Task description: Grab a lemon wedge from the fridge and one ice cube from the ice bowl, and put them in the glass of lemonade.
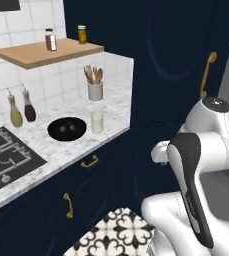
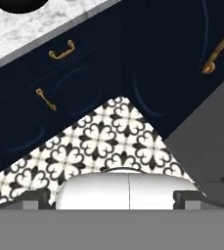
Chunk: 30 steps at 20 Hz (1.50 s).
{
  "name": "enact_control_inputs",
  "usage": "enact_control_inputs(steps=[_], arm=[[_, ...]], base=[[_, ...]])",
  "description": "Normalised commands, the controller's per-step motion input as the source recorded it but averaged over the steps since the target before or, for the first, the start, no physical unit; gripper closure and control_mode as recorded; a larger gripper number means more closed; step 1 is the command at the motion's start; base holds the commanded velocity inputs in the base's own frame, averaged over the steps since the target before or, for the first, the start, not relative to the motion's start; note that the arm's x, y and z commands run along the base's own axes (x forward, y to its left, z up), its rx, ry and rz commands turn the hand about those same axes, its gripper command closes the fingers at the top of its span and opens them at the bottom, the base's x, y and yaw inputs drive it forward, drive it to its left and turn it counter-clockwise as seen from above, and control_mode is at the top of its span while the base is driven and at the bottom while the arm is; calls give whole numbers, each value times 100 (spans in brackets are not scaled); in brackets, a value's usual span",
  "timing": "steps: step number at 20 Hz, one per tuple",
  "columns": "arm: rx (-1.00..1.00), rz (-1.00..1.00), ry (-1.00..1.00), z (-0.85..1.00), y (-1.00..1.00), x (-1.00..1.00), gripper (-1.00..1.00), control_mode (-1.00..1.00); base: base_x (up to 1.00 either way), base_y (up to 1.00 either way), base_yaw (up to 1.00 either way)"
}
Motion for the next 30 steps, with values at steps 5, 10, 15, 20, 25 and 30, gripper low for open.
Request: enact_control_inputs(steps=[5,10,15,20,25,30], arm=[[0,0,0,0,0,0,-100,100],[0,0,0,0,0,0,-100,100],[0,0,0,0,0,0,-100,100],[0,3,11,-17,-1,18,-100,-100],[0,14,40,-86,1,100,-100,-100],[-6,9,13,-9,29,86,-100,-100]], base=[[100,0,52],[100,0,30],[100,0,23],[75,-2,13],[0,0,0],[0,0,0]])
